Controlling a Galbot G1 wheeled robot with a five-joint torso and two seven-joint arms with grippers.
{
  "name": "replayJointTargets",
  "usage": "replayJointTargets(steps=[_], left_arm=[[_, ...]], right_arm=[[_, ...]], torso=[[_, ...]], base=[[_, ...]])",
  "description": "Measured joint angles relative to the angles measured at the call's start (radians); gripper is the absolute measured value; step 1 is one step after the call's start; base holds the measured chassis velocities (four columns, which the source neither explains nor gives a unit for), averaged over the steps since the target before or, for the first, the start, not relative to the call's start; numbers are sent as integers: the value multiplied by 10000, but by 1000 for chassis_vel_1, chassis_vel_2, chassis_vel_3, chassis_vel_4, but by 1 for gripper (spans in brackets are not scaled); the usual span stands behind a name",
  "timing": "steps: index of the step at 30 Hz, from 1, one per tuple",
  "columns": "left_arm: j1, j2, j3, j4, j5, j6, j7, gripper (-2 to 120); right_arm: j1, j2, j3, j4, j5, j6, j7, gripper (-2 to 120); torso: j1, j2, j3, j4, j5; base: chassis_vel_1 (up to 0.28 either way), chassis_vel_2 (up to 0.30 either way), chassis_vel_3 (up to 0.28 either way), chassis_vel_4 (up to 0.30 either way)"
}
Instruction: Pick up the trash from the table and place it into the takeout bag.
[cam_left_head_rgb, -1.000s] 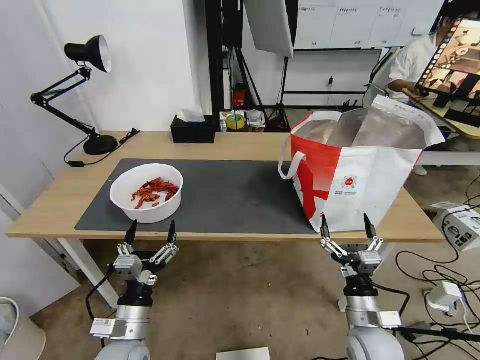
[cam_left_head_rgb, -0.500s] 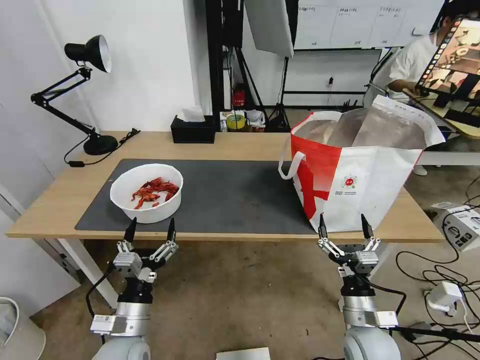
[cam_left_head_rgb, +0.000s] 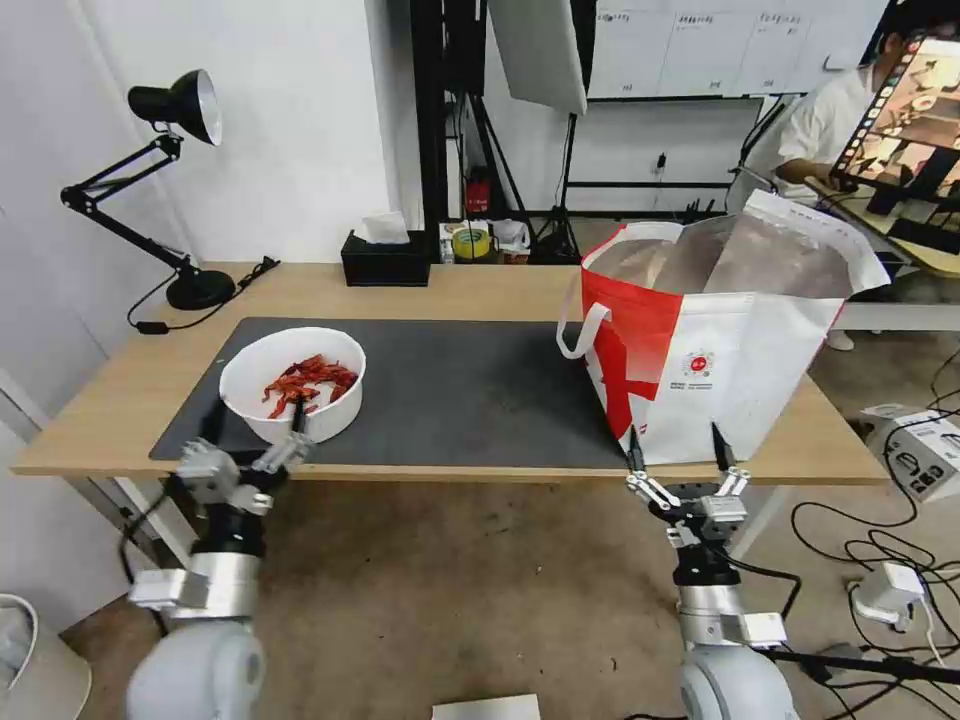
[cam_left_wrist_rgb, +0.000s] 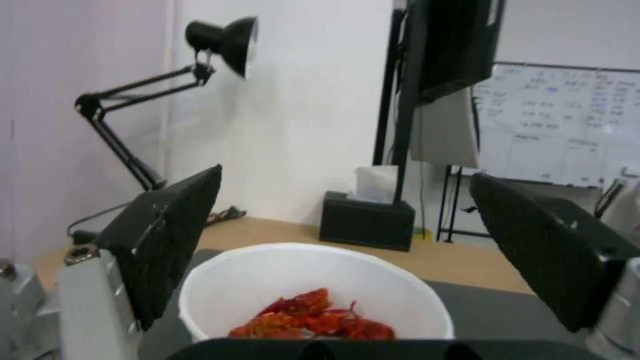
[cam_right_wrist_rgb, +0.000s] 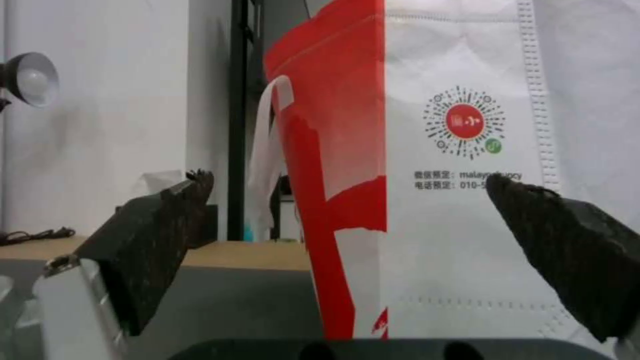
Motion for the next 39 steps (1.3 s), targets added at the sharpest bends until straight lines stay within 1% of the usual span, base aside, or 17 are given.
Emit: replayJointTargets(steps=[3, 4, 6, 7, 8, 10, 11, 13, 14, 16, 20, 21, 23, 28, 31, 36, 39], left_arm=[[-391, 414, -15, 70, -302, 689, -506, 100], [-391, 414, -15, 70, -302, 689, -506, 100], [-512, 644, -21, 88, -595, 1112, -799, 100], [-512, 644, -21, 88, -595, 1112, -799, 100], [-595, 805, 0, 93, -769, 1392, -1039, 100], [-627, 860, 5, 98, -828, 1497, -1129, 100], [-787, 1085, 21, 139, -1087, 1843, -1409, 100], [-1072, 1409, 19, 231, -1396, 2277, -1685, 100], [-1072, 1409, 19, 231, -1396, 2277, -1685, 100], [-1368, 1701, 12, 433, -1573, 2580, -1853, 100], [-1751, 2215, 7, 773, -1730, 2899, -1905, 100], [-1751, 2215, 7, 773, -1730, 2899, -1905, 100], [-1980, 2590, 51, 1046, -1838, 3125, -1904, 100], [-2297, 3025, 117, 1387, -2008, 3514, -1862, 100], [-2634, 3381, 160, 1568, -2374, 4064, -1850, 100], [-2945, 3658, 187, 1676, -2653, 4558, -1850, 100], [-3330, 3934, 273, 1943, -2855, 5214, -1860, 100]], right_arm=[[110, -98, -25, -25, 73, -15, 10, 100], [110, -98, -25, -25, 73, -15, 10, 100], [205, -186, -43, -49, 180, -43, 9, 100], [205, -186, -43, -49, 180, -43, 9, 100], [233, -219, -45, -62, 201, -54, 10, 100], [244, -229, -48, -66, 207, -58, 10, 100], [248, -243, -62, -70, 212, -67, 9, 100], [204, -239, -95, -70, 211, -72, 10, 100], [204, -239, -95, -70, 211, -72, 10, 100], [138, -228, -136, -68, 206, -74, 10, 100], [67, -199, -191, -50, 193, -77, 9, 100], [67, -199, -191, -50, 193, -77, 9, 100], [40, -190, -191, -18, 186, -79, 9, 100], [17, -183, -172, -11, 181, -82, 10, 100], [-28, -171, -157, -11, 173, -84, 14, 100], [-47, -164, -145, -11, 168, -85, 19, 100], [-38, -160, -139, -11, 164, -90, 28, 100]], torso=[[0, 0, 0, -3, 1], [0, 0, 0, -3, 1], [0, 0, 0, 0, 1], [0, 0, 0, 0, 1], [0, 0, 0, -1, 0], [0, 0, -1, -2, 2], [0, 0, 0, -2, 1], [0, -1, 0, -1, 2], [0, -1, 0, -1, 2], [0, 0, 0, -2, 0], [0, 0, 0, -2, 1], [0, 0, 0, -2, 1], [0, 0, 0, -2, 1], [0, 0, 0, -2, 1], [0, -1, 0, -2, 1], [0, 0, -1, -2, 2], [0, 0, -1, -2, 2]], base=[[0, 0, 0, 0], [0, 0, 0, 0], [0, 0, 0, 0], [0, 0, 0, 0], [0, 0, 0, 0], [0, 0, 0, 0], [0, 0, 0, 0], [0, 0, 0, 0], [0, 0, 0, 0], [0, 0, 0, 0], [0, 0, 0, 0], [0, 0, 0, 0], [0, 0, 0, 0], [0, 0, 0, 0], [0, 0, 0, 0], [0, 0, 0, 0], [0, 0, 0, 0]])
